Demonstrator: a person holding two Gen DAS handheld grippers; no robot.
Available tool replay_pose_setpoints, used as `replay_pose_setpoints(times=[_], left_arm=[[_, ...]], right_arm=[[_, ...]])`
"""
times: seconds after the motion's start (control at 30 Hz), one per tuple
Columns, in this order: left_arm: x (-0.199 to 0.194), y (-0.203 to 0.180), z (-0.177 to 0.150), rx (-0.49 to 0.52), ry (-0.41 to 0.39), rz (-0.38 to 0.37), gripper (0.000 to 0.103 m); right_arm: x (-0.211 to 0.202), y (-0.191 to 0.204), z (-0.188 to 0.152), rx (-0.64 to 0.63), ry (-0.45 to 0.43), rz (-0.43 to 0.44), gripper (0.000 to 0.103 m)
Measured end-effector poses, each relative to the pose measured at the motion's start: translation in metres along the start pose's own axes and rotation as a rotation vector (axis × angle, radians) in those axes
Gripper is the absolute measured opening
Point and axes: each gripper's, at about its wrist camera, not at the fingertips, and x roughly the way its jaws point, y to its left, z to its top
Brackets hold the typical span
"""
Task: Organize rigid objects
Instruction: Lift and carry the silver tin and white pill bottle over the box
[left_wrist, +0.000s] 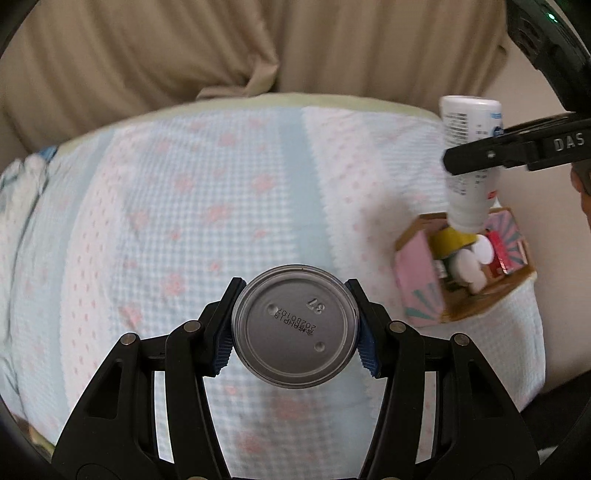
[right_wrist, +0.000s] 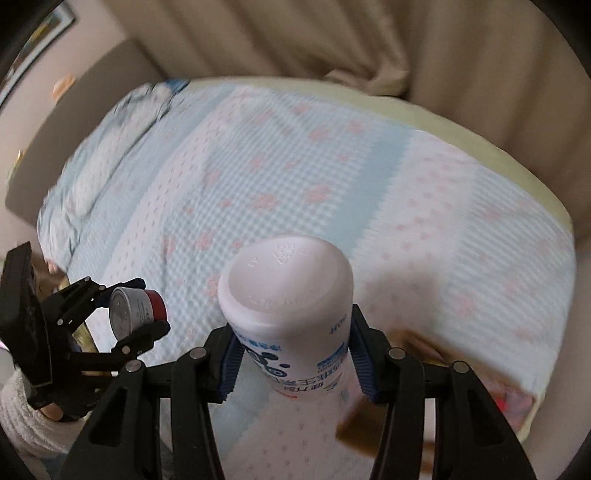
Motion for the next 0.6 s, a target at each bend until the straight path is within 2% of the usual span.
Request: replay_pose_setpoints(times=[0.13, 0.3, 0.43, 0.6], left_arm=[[-0.016, -0.036, 0.017, 0.033, -0.022, -0.038, 0.051], [-0.016, -0.095, 0.033, 0.074, -0.032, -0.084, 0.051], [-0.001, -0.150, 0.038, 0.133, -0.021, -0.124, 0.051], [0.035, -0.200, 0.041, 0.168, 0.031, -0.162, 0.051]], right_arm=[[-0.050, -0.038, -0.035, 0.086, -0.039, -0.029, 0.048], [-0.094, -0.096, -0.086, 0.215, -0.066, -0.075, 0.048], [-0.110, -0.136, -0.126, 0.299, -0.070, -0.113, 0.048], [-0.109, -0.181, -0.169, 0.394, -0.052, -0.117, 0.048]])
